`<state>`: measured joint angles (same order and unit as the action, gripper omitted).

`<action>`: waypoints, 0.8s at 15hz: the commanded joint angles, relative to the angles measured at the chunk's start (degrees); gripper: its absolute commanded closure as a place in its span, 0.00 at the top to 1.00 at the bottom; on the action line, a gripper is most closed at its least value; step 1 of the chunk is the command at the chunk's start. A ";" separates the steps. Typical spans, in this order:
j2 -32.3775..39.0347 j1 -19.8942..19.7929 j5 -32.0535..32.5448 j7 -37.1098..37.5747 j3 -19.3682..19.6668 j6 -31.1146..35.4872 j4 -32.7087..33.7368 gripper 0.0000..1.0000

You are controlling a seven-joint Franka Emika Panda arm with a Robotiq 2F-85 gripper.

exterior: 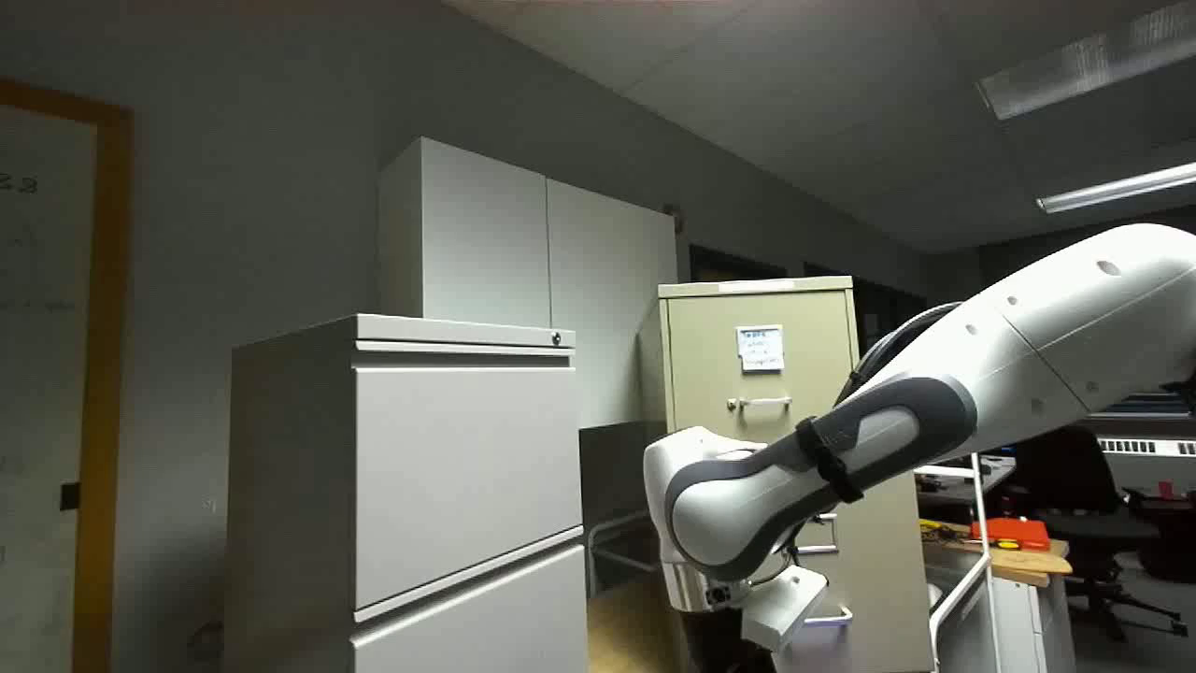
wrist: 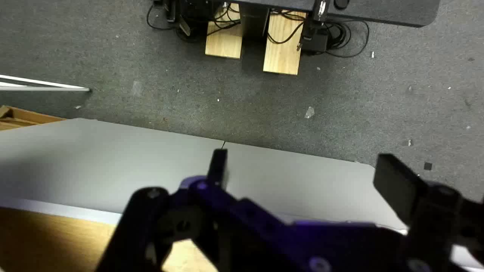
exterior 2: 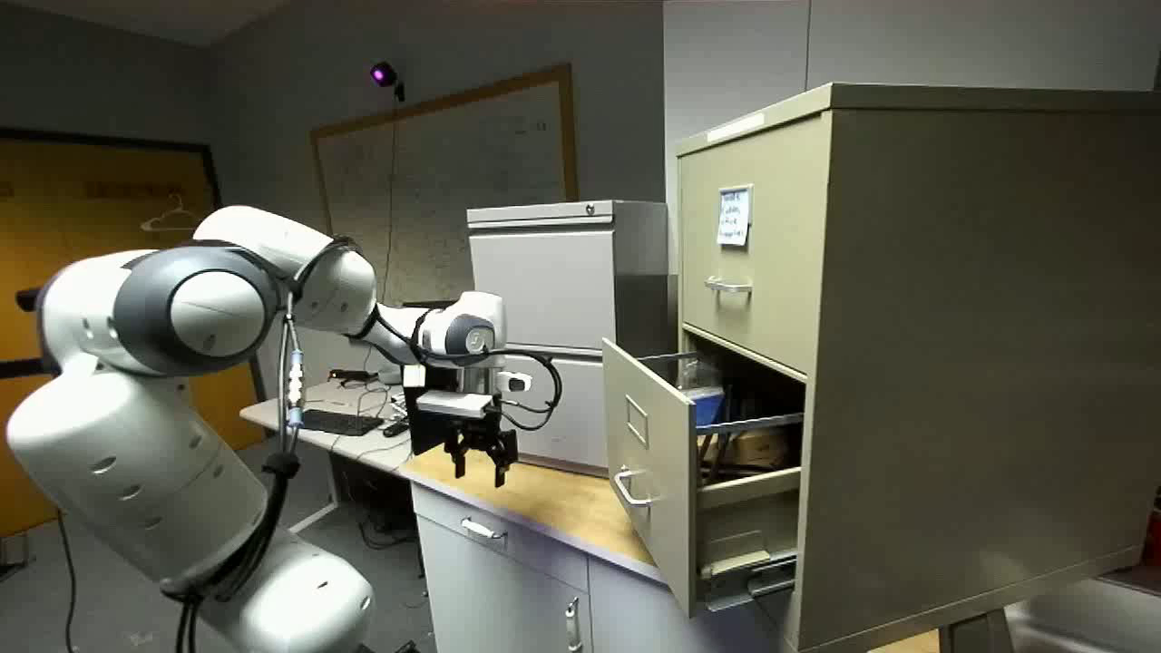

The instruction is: Close the open drawer

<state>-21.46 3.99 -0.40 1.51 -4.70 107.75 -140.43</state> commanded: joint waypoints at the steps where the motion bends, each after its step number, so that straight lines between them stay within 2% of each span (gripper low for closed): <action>1: 0.04 0.12 0.04 0.04 0.10 0.05 0.11 1.00; 4: 0.00 0.11 0.04 0.04 0.09 0.07 0.23 1.00; 8: -0.97 -0.26 -0.48 1.46 0.31 3.55 0.30 1.00; 9: -1.69 -0.74 -0.25 3.05 0.32 6.91 -0.12 0.75; 10: -2.04 -1.17 -0.24 4.48 0.41 9.89 -0.34 0.73; 12: -2.76 -2.32 0.17 7.02 0.65 14.53 -0.53 0.60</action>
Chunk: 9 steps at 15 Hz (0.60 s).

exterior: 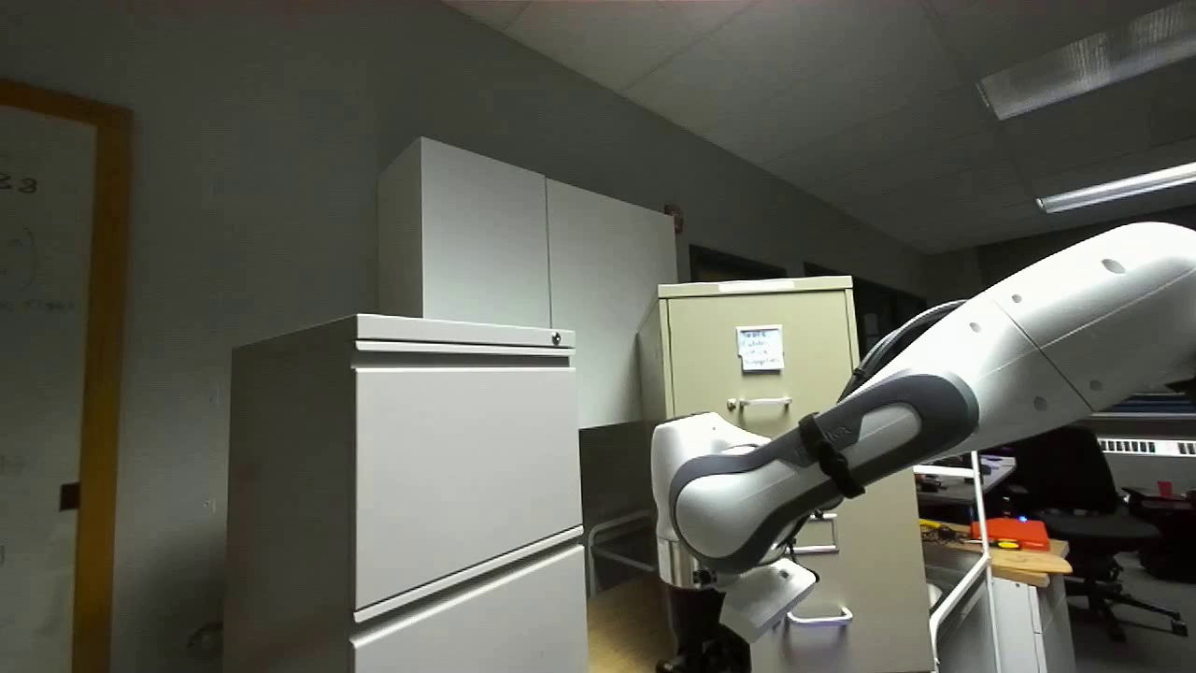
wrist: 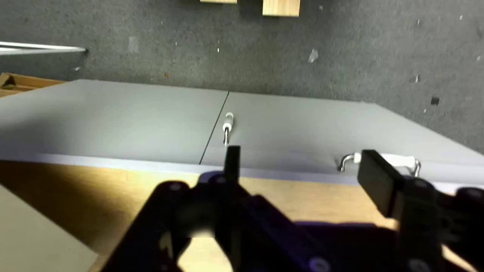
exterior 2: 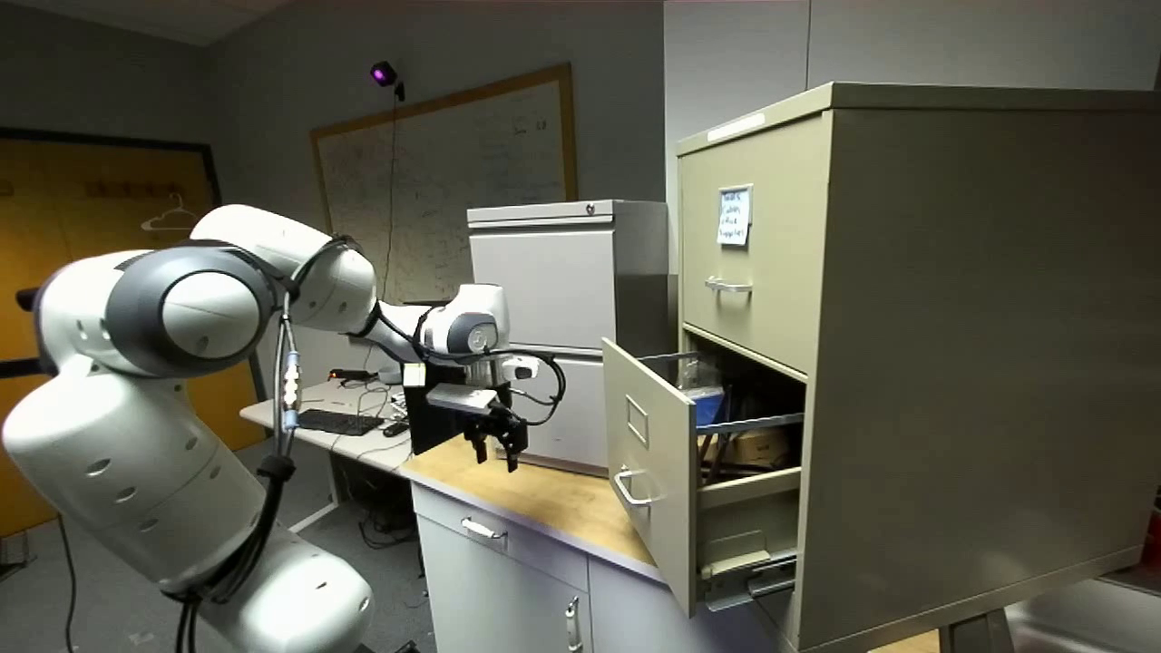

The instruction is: Close the open drawer

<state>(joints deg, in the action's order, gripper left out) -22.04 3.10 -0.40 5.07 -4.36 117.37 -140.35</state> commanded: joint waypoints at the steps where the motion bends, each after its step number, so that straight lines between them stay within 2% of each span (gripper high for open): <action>1: -2.65 -2.17 0.41 4.83 0.46 7.14 -0.87 0.50; 7: -5.21 -8.89 1.93 12.04 2.14 20.20 -3.44 0.05; 8: -5.22 -10.50 2.63 13.31 2.27 22.78 -4.01 0.00; 9: -5.10 -12.16 3.38 14.81 2.27 25.23 -4.49 0.00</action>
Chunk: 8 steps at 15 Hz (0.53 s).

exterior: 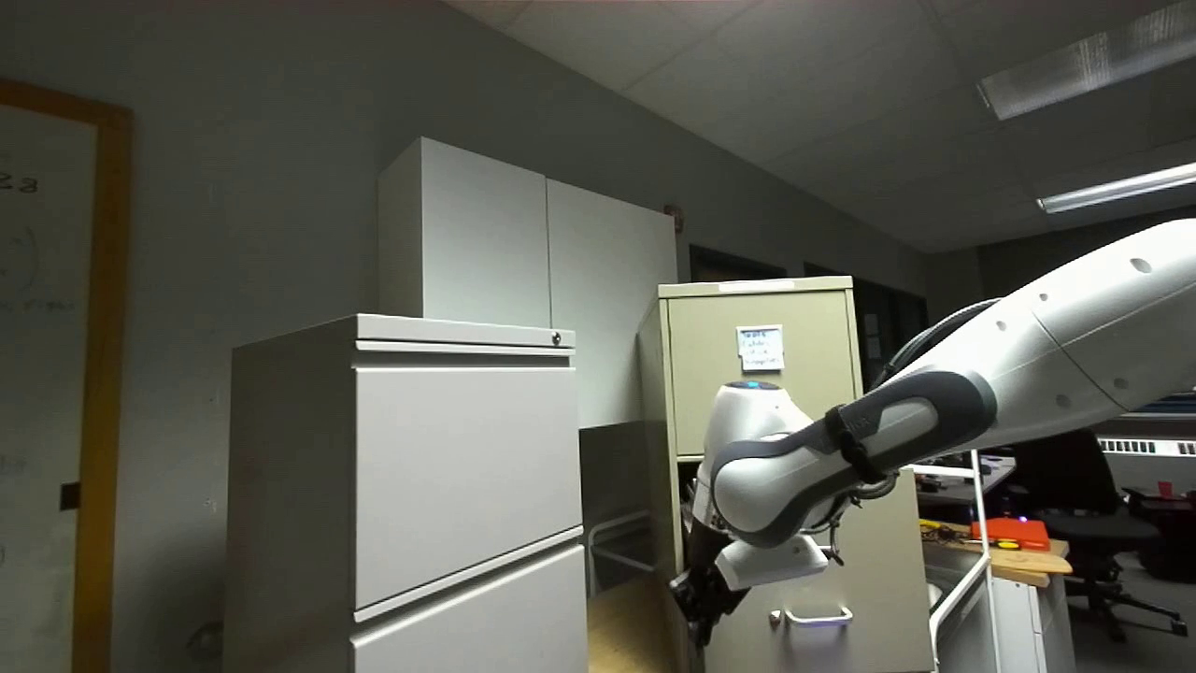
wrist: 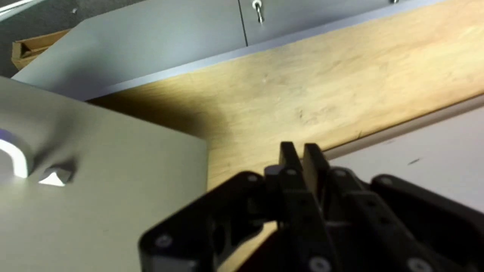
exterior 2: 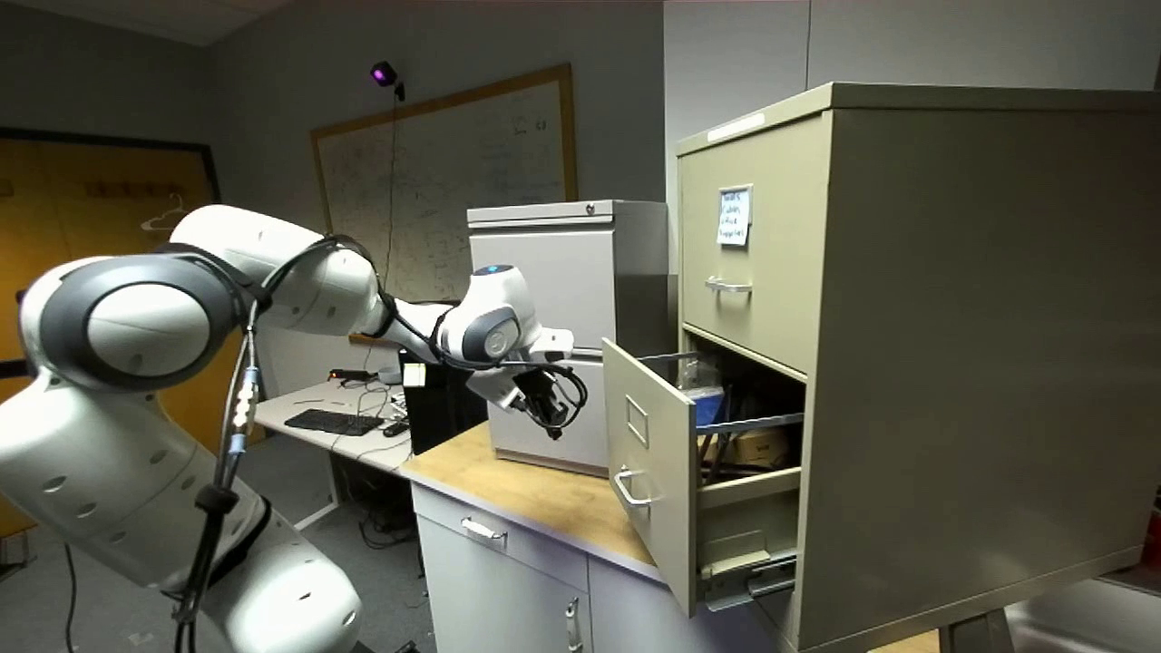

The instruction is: Close the open drawer

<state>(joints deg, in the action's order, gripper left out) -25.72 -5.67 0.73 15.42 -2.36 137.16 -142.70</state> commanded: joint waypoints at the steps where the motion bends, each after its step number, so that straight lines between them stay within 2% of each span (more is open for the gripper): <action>1: -1.27 -5.19 2.96 5.86 0.42 7.62 -2.58 0.00; 6: -0.72 -13.96 5.06 14.06 0.43 16.35 -3.23 0.00; 8: -0.79 -15.71 4.74 17.38 -0.08 18.62 -3.17 0.00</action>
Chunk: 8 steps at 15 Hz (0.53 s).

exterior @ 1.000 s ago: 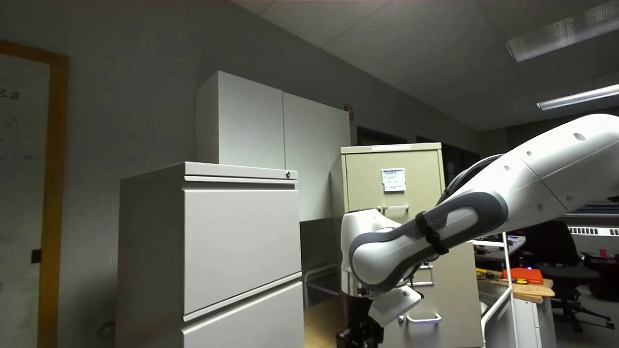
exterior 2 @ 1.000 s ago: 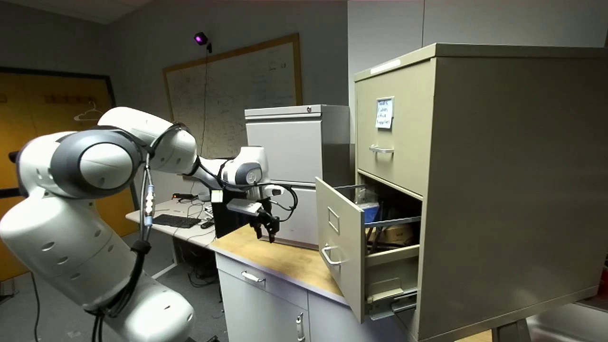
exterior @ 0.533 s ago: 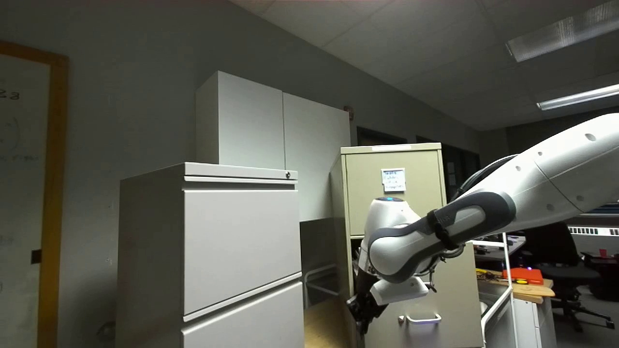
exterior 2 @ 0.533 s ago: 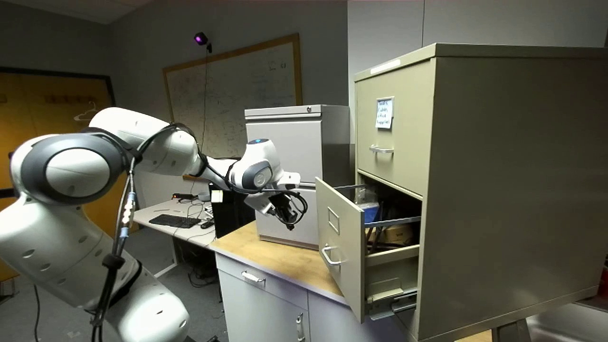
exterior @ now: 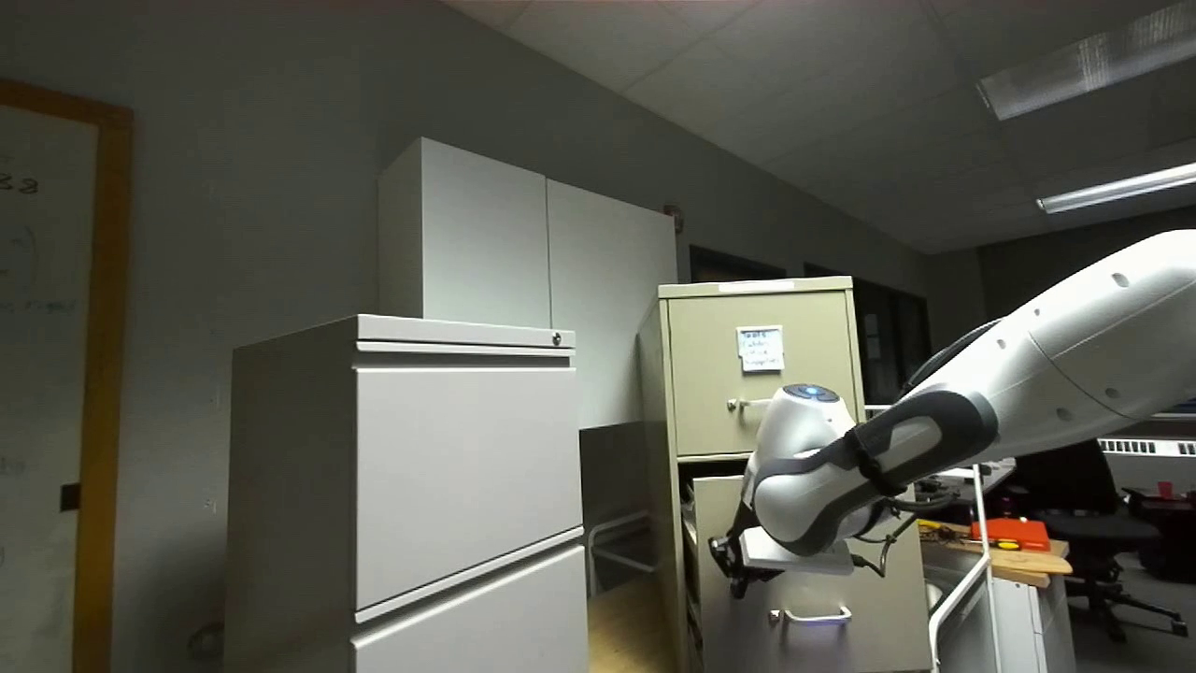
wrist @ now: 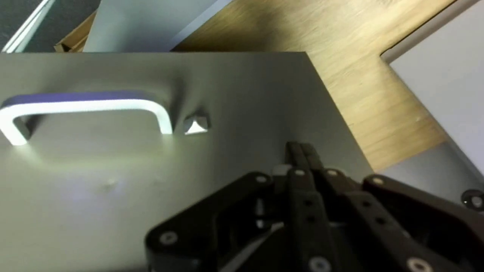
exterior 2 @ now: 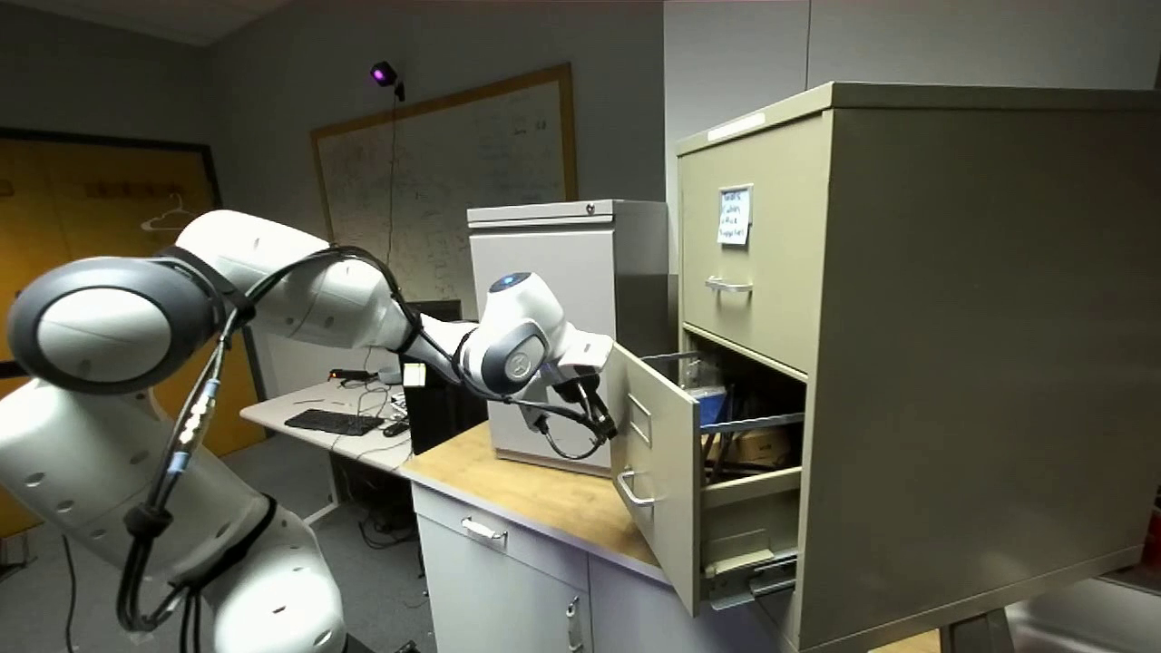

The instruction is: Close the open drawer

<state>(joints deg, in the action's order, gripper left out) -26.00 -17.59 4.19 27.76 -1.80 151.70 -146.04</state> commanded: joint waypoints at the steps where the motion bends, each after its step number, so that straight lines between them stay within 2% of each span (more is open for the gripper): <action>1: -0.49 -4.36 0.95 6.91 -1.04 4.96 0.11 0.00; 5: 1.63 -7.37 1.79 16.76 -4.22 10.53 0.18 0.00; 8: 3.77 -11.81 4.47 25.98 -8.85 15.04 0.67 0.00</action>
<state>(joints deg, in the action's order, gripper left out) -25.17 -23.83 5.18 45.71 -6.82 160.84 -148.07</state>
